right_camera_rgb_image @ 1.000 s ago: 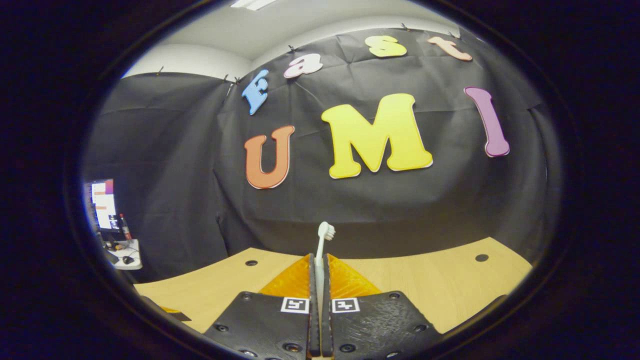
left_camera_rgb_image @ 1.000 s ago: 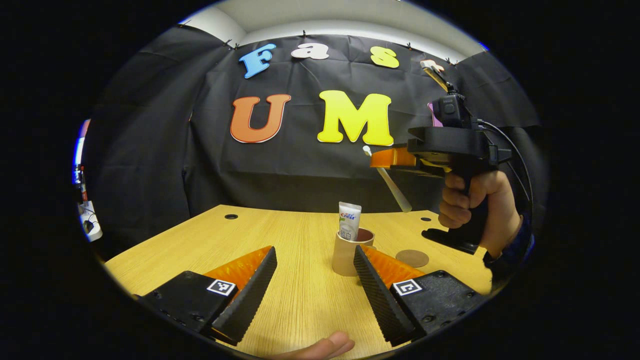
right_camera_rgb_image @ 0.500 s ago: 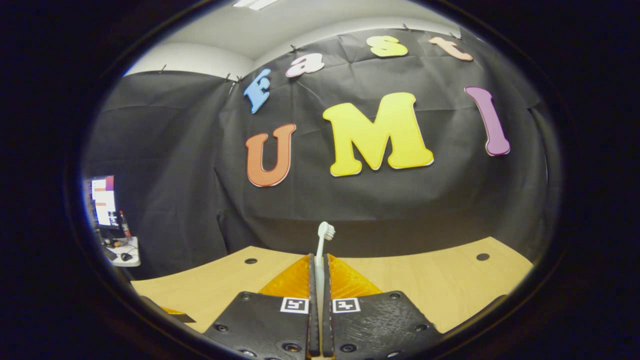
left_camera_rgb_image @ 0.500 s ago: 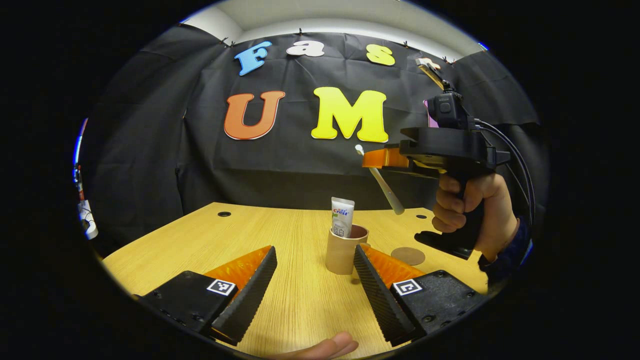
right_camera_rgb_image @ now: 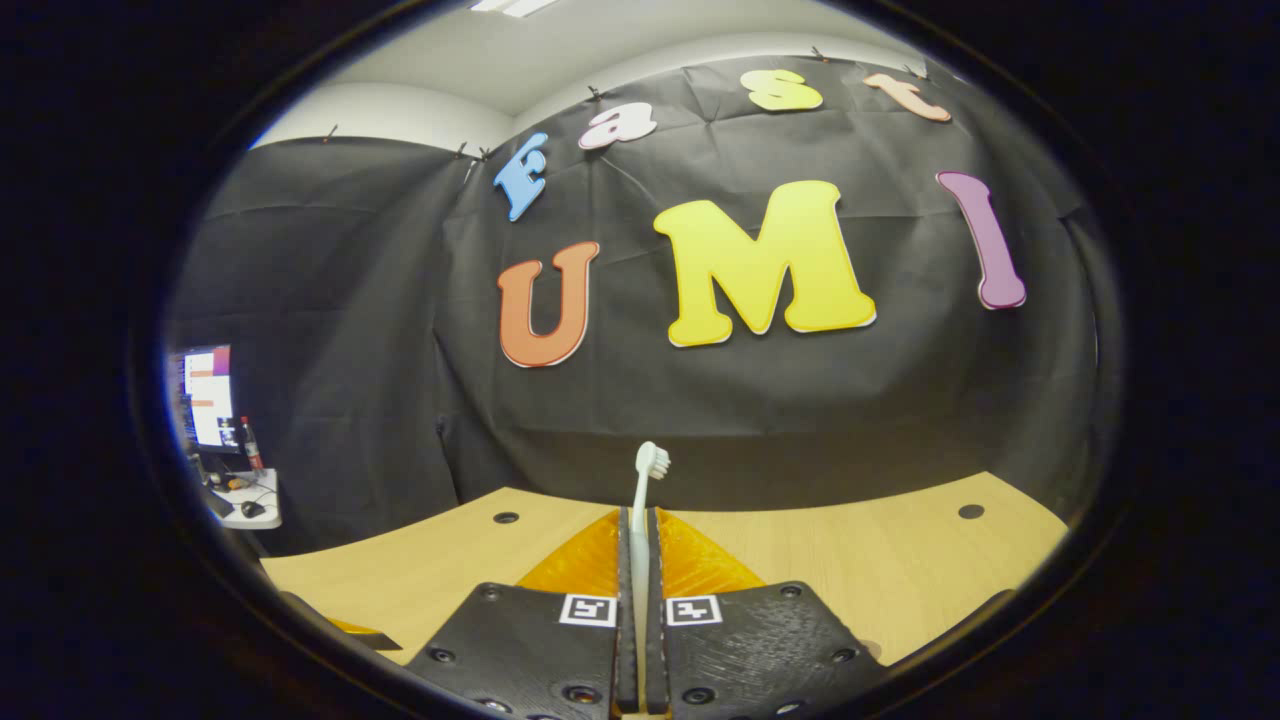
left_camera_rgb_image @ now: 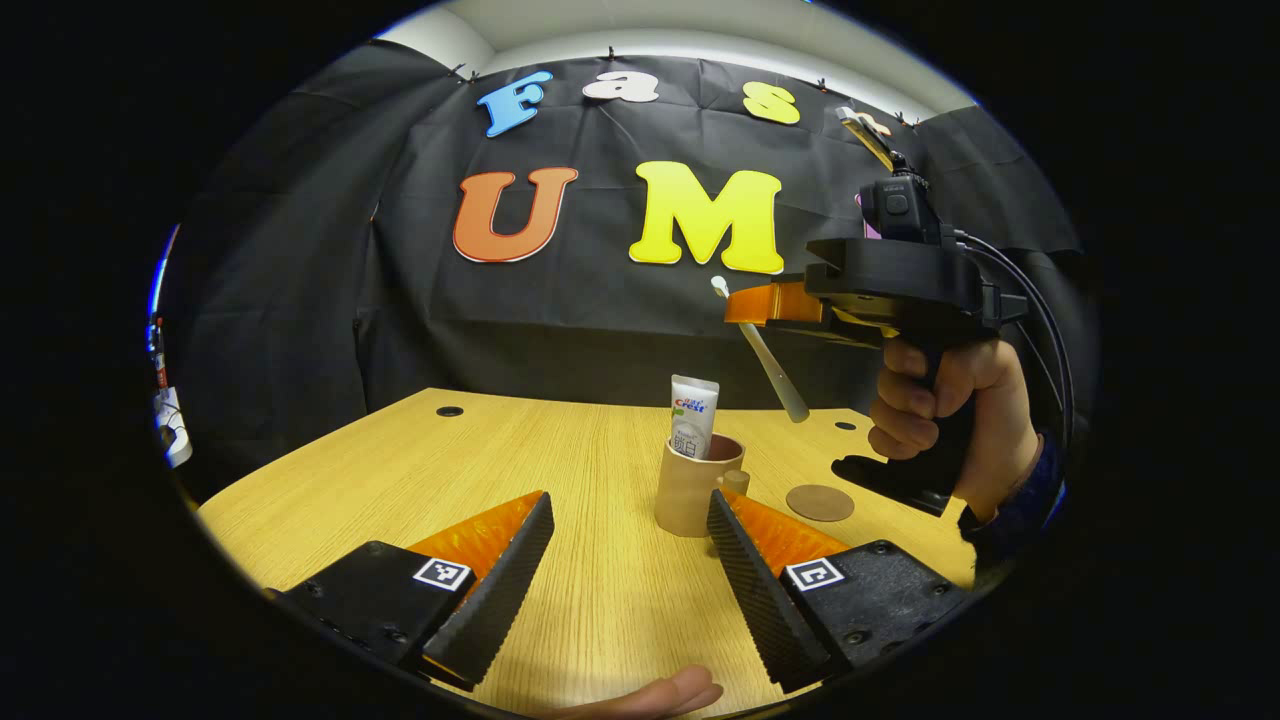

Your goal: Put the toothbrush and toothpaste on the desktop into the cup, then pick up the cup and place it on the coaster on the desktop.

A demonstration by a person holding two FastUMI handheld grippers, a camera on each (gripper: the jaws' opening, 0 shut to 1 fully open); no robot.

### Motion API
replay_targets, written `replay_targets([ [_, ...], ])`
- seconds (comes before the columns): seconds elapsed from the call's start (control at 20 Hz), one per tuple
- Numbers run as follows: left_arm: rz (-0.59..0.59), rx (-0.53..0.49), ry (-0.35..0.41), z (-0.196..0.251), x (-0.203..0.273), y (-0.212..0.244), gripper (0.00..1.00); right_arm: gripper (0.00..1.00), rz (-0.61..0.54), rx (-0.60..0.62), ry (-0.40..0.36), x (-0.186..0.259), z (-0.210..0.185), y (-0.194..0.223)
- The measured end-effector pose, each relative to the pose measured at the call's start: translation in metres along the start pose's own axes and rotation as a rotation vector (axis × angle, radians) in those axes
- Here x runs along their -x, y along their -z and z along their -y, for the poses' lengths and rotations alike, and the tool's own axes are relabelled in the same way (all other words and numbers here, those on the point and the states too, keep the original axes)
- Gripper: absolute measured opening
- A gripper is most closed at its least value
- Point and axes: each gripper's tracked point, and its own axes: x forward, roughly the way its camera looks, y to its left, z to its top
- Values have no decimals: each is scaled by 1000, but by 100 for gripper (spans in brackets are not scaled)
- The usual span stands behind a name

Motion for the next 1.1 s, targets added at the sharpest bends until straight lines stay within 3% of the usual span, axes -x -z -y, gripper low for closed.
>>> replay_targets([
  [1.1, -60, 35, 15, 0, -2, 22, 99, 8, -29, -16, 0, -8, -1, 10],
])
